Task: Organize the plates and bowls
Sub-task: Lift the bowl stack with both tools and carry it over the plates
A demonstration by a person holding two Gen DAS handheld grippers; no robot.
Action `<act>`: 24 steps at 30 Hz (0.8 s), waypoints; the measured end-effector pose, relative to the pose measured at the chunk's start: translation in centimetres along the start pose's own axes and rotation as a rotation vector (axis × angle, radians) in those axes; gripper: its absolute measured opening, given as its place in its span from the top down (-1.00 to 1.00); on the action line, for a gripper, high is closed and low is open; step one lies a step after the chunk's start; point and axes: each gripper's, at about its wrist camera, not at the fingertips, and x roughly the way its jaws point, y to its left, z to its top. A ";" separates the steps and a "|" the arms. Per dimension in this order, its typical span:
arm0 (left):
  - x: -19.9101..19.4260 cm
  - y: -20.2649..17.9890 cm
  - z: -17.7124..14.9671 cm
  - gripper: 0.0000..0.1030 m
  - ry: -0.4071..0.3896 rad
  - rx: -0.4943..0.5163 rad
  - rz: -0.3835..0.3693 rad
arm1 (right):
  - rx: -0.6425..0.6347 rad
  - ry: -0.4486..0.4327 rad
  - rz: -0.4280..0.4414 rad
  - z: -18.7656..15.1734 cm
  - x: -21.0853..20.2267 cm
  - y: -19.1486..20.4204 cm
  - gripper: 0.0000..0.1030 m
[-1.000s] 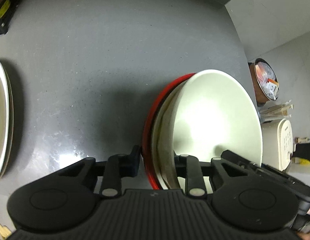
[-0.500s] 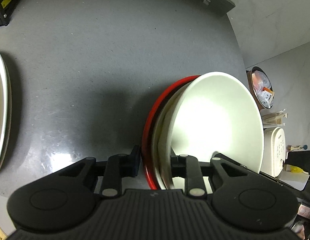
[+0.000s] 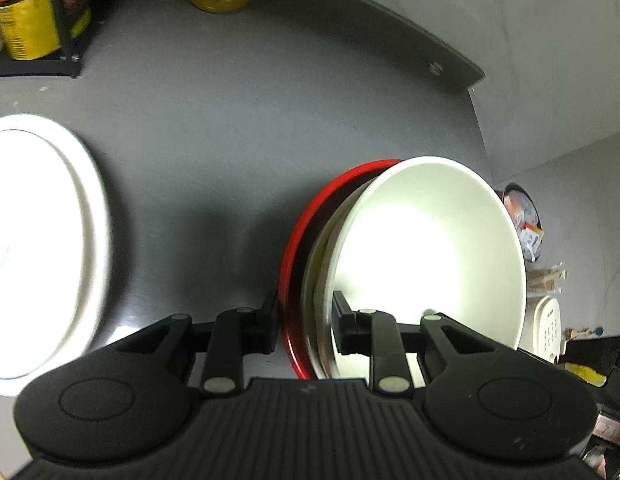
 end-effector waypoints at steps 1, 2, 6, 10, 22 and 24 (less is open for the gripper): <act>-0.4 0.4 0.1 0.52 -0.006 -0.006 0.000 | -0.005 0.000 0.004 0.1 0.0 0.4 0.37; -0.7 0.8 0.2 0.52 -0.011 -0.012 -0.001 | -0.011 0.000 0.009 0.3 0.1 0.8 0.37; -2.4 2.6 0.6 0.52 -0.037 -0.038 -0.001 | -0.045 -0.002 0.028 1.0 0.2 2.9 0.37; -4.0 4.1 0.9 0.52 -0.061 -0.058 0.002 | -0.076 -0.001 0.052 1.7 0.2 4.8 0.37; -9.1 9.8 1.5 0.52 -0.147 -0.137 0.030 | -0.195 0.013 0.108 2.6 1.4 11.8 0.37; -9.8 10.6 1.5 0.52 -0.157 -0.149 0.034 | -0.208 0.019 0.116 2.6 1.7 12.6 0.37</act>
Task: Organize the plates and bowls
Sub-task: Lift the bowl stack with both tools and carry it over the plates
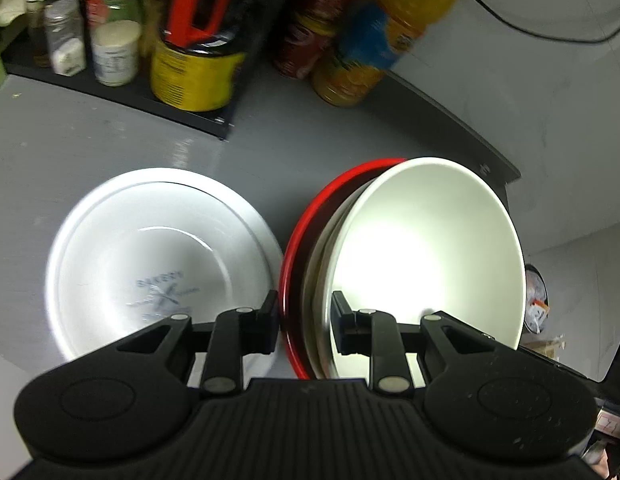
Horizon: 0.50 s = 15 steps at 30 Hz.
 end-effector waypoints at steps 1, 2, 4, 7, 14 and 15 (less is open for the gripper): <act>-0.3 0.5 0.1 0.52 -0.004 -0.006 0.001 | -0.007 0.003 0.003 0.1 0.2 0.3 0.37; -0.6 1.0 0.2 0.52 -0.007 -0.014 0.003 | -0.015 0.008 0.006 0.1 0.5 0.7 0.37; -0.9 1.9 0.4 0.52 -0.011 -0.029 0.006 | -0.029 0.015 0.010 0.2 0.9 1.4 0.37; -1.4 3.1 0.8 0.52 -0.018 -0.049 0.013 | -0.047 0.025 0.019 0.6 1.5 2.4 0.37; -2.6 5.8 1.8 0.52 -0.026 -0.091 0.029 | -0.083 0.055 0.037 1.0 2.7 4.7 0.37; -2.8 6.2 1.9 0.52 -0.027 -0.097 0.031 | -0.088 0.059 0.038 1.0 2.9 5.0 0.37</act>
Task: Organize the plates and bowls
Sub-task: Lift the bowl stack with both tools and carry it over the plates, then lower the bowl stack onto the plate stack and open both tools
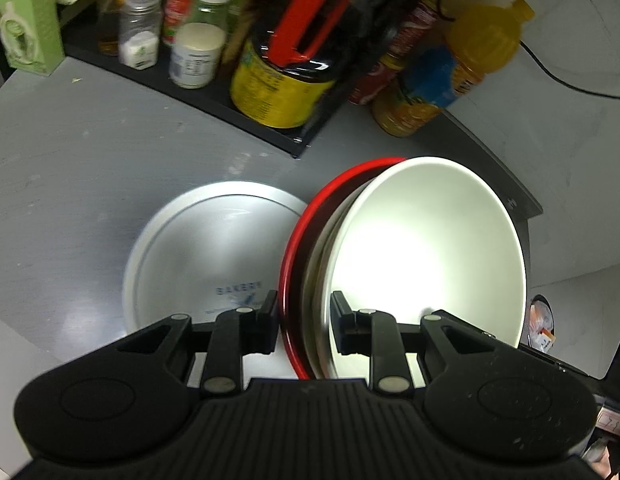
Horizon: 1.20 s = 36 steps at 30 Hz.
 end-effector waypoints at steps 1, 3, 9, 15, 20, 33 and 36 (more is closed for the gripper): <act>-0.1 0.4 0.0 0.52 -0.001 -0.006 0.002 | -0.007 0.004 0.002 0.0 0.2 0.4 0.37; -0.3 1.2 0.1 0.52 -0.003 -0.022 0.008 | -0.018 0.011 0.006 0.1 0.7 1.1 0.37; -0.6 3.5 0.4 0.52 -0.004 -0.066 0.020 | -0.039 0.038 0.017 0.3 2.2 2.8 0.37; -0.2 5.4 0.5 0.52 0.007 -0.103 0.033 | -0.038 0.056 0.024 0.3 3.7 4.0 0.37; 0.5 6.7 0.5 0.52 0.016 -0.127 0.044 | -0.039 0.084 0.019 0.2 5.0 4.5 0.37; 1.1 7.8 0.6 0.52 0.040 -0.115 0.089 | -0.045 0.157 0.032 -0.7 6.7 5.2 0.37; 0.9 7.9 0.7 0.51 0.040 -0.110 0.097 | -0.047 0.168 0.034 -1.0 6.9 5.3 0.37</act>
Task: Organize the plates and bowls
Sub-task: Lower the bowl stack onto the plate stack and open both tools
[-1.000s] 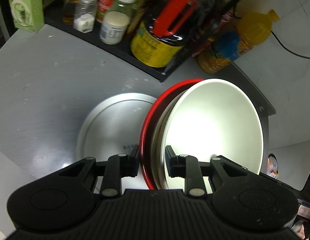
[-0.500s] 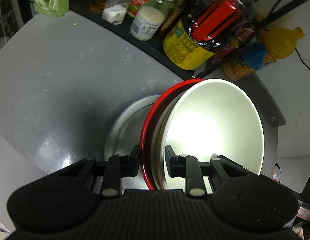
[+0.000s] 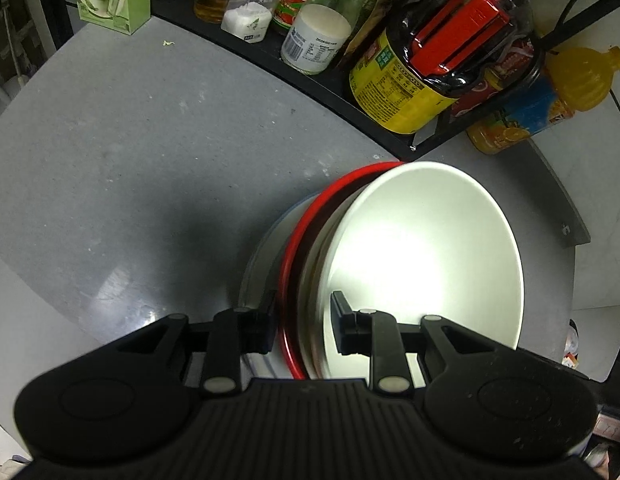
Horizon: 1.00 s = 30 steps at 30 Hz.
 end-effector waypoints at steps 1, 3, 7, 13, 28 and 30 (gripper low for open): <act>0.0 0.0 0.1 0.51 -0.002 0.002 0.000 | 0.007 0.003 -0.002 0.0 0.1 -0.1 0.37; -0.1 -0.1 0.1 0.51 -0.002 0.014 -0.003 | 0.024 0.014 -0.012 -0.2 0.4 -0.3 0.35; -0.2 -0.8 0.1 0.50 0.007 0.061 0.013 | 0.022 0.012 -0.008 -0.4 0.4 -0.1 0.26; -0.5 -1.6 0.0 0.30 -0.001 0.128 0.014 | 0.038 -0.026 -0.011 -0.6 -0.7 0.2 0.09; -4.4 -3.7 -0.8 -0.51 -0.115 0.378 -0.030 | 0.113 -0.298 -0.175 -3.6 -7.2 1.7 -0.91; -4.6 -4.0 -1.0 -0.52 -0.125 0.403 -0.039 | 0.128 -0.315 -0.199 -4.1 -7.7 1.5 -0.93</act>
